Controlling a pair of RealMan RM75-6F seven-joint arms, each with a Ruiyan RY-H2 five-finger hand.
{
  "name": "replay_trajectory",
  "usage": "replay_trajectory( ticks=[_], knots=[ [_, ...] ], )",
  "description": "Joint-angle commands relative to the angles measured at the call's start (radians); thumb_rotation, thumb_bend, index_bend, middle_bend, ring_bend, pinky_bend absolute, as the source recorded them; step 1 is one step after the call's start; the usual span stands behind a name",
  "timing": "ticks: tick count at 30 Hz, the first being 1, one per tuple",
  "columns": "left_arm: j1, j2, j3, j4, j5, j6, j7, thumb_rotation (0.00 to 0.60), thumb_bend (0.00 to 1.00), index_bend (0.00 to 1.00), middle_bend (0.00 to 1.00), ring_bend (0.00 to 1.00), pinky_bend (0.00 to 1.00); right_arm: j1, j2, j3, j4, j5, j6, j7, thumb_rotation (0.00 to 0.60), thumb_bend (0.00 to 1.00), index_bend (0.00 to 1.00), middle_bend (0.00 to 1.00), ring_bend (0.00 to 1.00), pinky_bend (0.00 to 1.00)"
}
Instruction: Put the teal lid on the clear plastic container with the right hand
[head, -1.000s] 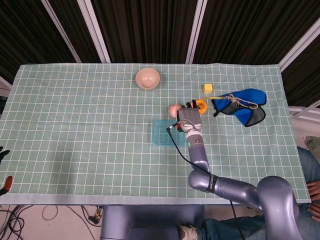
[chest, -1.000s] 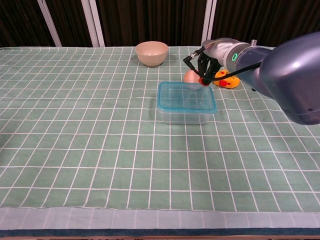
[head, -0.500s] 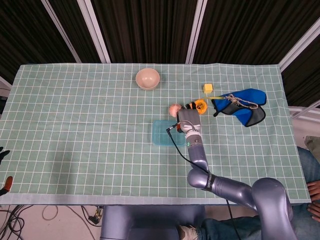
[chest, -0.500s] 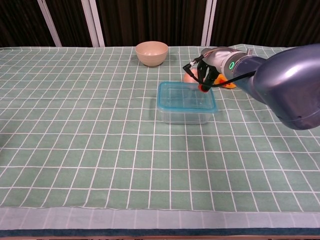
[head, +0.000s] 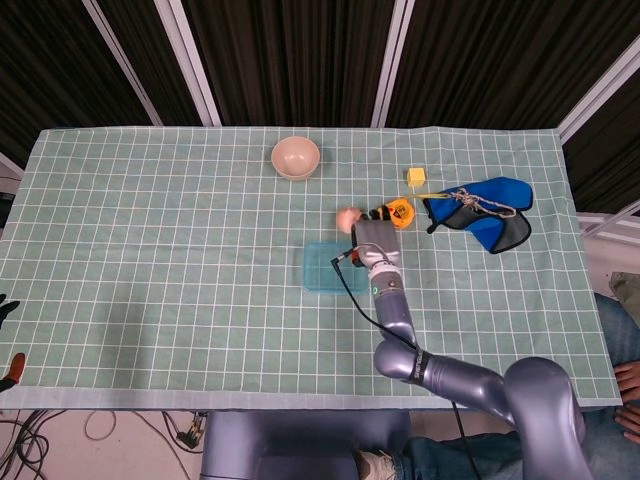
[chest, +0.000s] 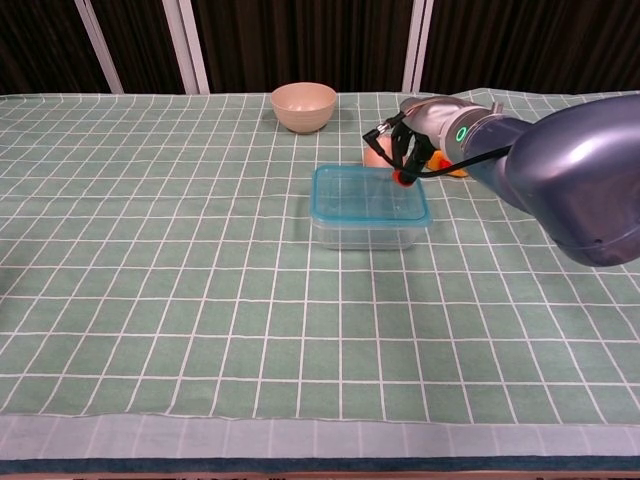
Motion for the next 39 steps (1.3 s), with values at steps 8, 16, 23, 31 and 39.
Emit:
replay_trajectory(
  ticks=[8,16,23,31,39],
  knots=[
    [-0.001,0.003,0.000,-0.003,-0.006,-0.006,-0.006,0.600,0.46,0.09,0.00,0.00,0.00,-0.036,0.073,-0.005,-0.208,-0.078,0.112,-0.004,0.600,0.53,0.63,0.22,0.09,0.00],
    [-0.003,0.007,0.001,-0.002,-0.003,-0.010,-0.014,0.600,0.46,0.09,0.00,0.00,0.00,-0.067,0.083,-0.041,-0.383,-0.131,0.220,-0.034,0.600,0.53,0.63,0.21,0.08,0.02],
    [-0.002,0.007,0.002,0.003,0.006,-0.006,-0.018,0.600,0.46,0.09,0.00,0.00,0.00,-0.066,0.028,-0.064,-0.418,-0.166,0.269,-0.059,0.600,0.53,0.63,0.20,0.07,0.00],
    [-0.003,0.005,0.002,0.003,0.002,-0.008,-0.013,0.600,0.46,0.09,0.00,0.00,0.00,-0.056,-0.027,-0.052,-0.370,-0.168,0.258,-0.056,0.600,0.53,0.63,0.19,0.07,0.00],
    [-0.003,0.005,0.002,0.003,0.001,-0.009,-0.015,0.600,0.46,0.09,0.00,0.00,0.00,-0.053,-0.064,-0.039,-0.311,-0.166,0.235,-0.051,0.600,0.53,0.63,0.18,0.06,0.00]
  ],
)
